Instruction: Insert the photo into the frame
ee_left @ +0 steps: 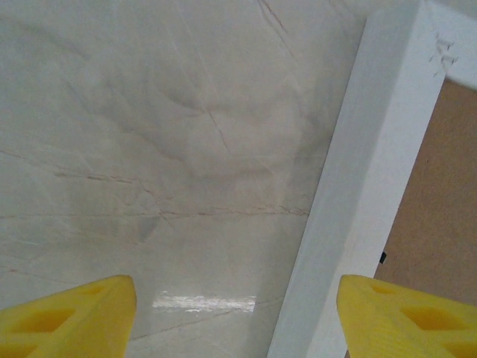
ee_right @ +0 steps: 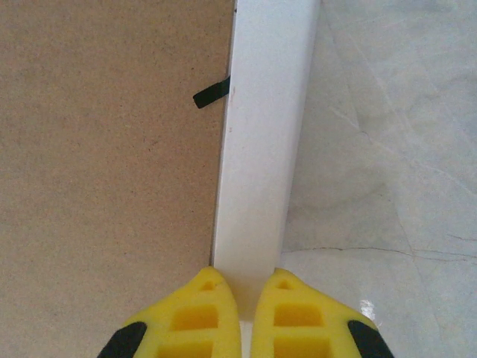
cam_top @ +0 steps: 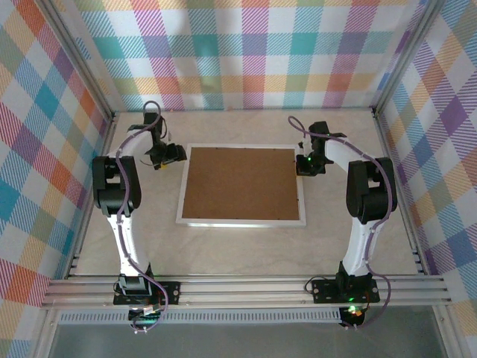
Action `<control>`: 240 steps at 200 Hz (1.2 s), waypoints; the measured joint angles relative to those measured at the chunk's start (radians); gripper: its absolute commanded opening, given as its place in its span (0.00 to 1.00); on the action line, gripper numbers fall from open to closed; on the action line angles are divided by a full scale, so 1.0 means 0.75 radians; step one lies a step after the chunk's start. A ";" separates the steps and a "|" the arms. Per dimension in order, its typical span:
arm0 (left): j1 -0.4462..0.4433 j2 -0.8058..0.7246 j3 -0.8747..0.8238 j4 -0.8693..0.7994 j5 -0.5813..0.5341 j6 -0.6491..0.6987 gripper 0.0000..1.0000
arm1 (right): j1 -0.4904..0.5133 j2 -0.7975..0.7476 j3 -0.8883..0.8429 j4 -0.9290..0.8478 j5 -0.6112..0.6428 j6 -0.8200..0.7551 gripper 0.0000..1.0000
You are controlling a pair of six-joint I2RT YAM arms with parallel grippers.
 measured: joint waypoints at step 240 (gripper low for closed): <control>-0.060 0.100 0.115 -0.053 -0.018 0.020 0.69 | 0.002 0.009 0.015 -0.016 0.004 0.002 0.04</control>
